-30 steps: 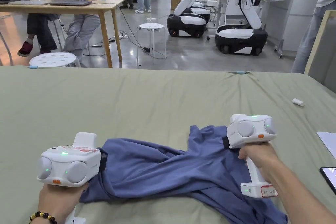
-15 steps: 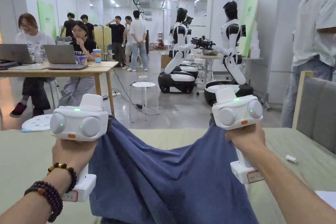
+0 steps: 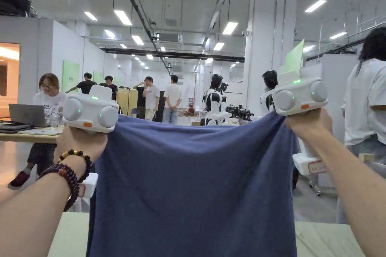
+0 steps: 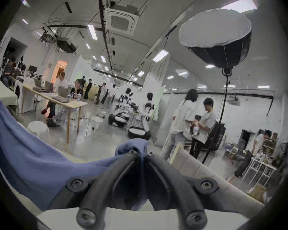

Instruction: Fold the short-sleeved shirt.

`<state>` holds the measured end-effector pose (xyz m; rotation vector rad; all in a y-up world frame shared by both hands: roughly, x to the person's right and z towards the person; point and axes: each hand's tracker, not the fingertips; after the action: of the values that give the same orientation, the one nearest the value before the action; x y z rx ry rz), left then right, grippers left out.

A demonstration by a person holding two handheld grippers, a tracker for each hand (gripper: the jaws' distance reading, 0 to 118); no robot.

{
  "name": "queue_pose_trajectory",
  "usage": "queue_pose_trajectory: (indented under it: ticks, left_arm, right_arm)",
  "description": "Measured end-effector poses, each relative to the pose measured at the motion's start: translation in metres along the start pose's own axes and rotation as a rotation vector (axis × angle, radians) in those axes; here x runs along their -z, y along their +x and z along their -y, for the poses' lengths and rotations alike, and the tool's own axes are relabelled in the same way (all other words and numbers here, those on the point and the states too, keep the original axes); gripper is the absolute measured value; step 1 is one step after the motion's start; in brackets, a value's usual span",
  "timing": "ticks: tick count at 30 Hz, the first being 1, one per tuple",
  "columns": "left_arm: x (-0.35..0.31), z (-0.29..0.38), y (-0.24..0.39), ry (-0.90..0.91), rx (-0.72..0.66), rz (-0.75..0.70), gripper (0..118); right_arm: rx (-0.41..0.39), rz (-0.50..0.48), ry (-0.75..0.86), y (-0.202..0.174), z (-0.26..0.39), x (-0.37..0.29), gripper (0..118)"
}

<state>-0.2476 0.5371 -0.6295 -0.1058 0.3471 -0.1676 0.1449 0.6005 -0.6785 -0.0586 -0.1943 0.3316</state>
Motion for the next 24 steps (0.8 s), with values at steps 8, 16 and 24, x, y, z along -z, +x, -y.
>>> queue_pose_trajectory:
  ticks: [8,16,24]
  left_arm:
    - [0.015,0.012,0.002,-0.007,-0.059,0.042,2]
    - [0.017,0.080,0.029,-0.061,0.030,0.066,1]
    - [0.011,0.141,0.041,-0.182,0.001,0.105,1]
  right_arm:
    - [-0.007,-0.003,0.009,-0.016,0.018,0.005,3]
    - [-0.009,-0.051,-0.116,-0.045,0.110,0.014,3]
    - [-0.007,-0.099,-0.197,-0.056,0.166,0.023,3]
